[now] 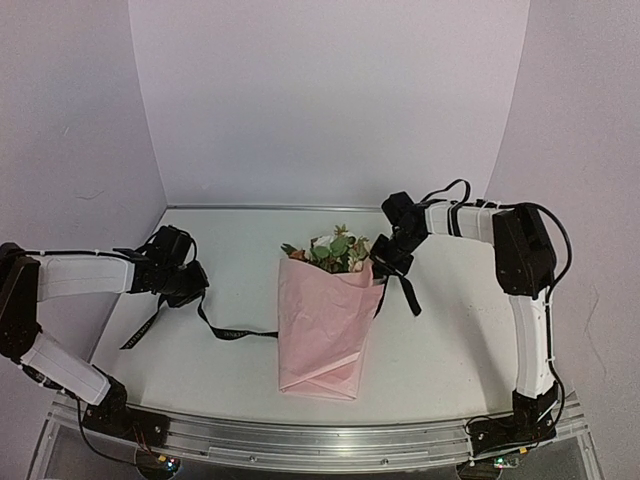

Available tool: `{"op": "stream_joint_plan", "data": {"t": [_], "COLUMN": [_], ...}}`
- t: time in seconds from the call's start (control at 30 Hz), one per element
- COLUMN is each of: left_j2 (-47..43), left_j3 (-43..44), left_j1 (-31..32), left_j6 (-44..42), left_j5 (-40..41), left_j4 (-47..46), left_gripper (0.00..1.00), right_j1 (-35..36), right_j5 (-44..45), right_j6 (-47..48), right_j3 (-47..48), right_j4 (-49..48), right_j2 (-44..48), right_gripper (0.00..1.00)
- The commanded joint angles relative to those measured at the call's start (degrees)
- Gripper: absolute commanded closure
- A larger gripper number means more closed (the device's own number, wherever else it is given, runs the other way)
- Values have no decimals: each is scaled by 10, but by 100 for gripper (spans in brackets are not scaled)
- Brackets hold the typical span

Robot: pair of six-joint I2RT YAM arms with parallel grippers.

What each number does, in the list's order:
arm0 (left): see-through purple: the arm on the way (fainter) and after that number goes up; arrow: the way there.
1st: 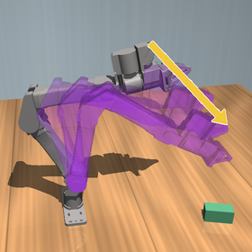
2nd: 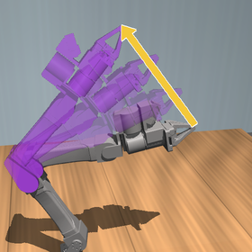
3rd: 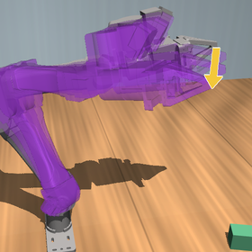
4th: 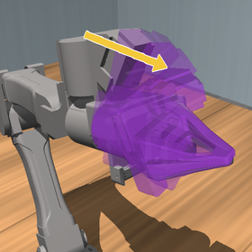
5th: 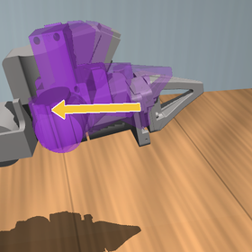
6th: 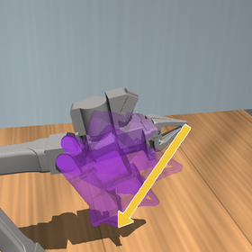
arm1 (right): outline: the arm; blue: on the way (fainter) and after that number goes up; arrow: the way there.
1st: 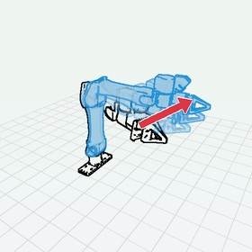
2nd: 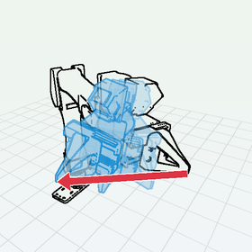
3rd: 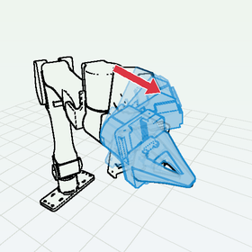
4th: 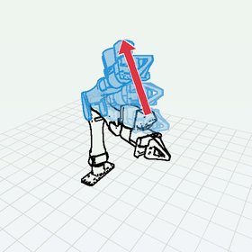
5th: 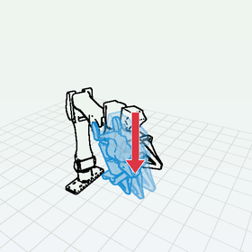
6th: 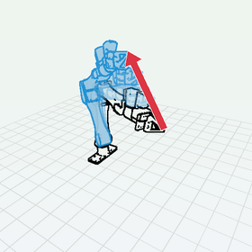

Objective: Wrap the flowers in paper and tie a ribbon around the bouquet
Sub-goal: Place the left side of the ribbon on the folded bouquet.

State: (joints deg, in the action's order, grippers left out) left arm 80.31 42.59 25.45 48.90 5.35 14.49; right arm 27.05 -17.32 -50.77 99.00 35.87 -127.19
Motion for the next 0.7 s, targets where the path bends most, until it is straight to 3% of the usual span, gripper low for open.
{"op": "stream_joint_plan", "data": {"t": [0.0, 0.37, 0.5, 0.67], "left_j2": [-16, 0, 31, 68], "left_j3": [6, 78, 133, 201], "left_j1": [1, 0, 1, 29], "left_j6": [2, -74, -121, -186], "left_j5": [30, 52, 49, -13], "left_j4": [9, -43, -76, -130], "left_gripper": [100, 100, 100, 100], "right_j1": [2, -44, -51, -55], "right_j5": [20, 219, 254, 296], "right_j6": [20, 69, 95, 117], "right_j3": [-15, -256, -289, -300], "right_j4": [28, 82, 110, 144], "right_j2": [25, 293, 355, 393], "right_gripper": [100, 100, 100, 100]}}
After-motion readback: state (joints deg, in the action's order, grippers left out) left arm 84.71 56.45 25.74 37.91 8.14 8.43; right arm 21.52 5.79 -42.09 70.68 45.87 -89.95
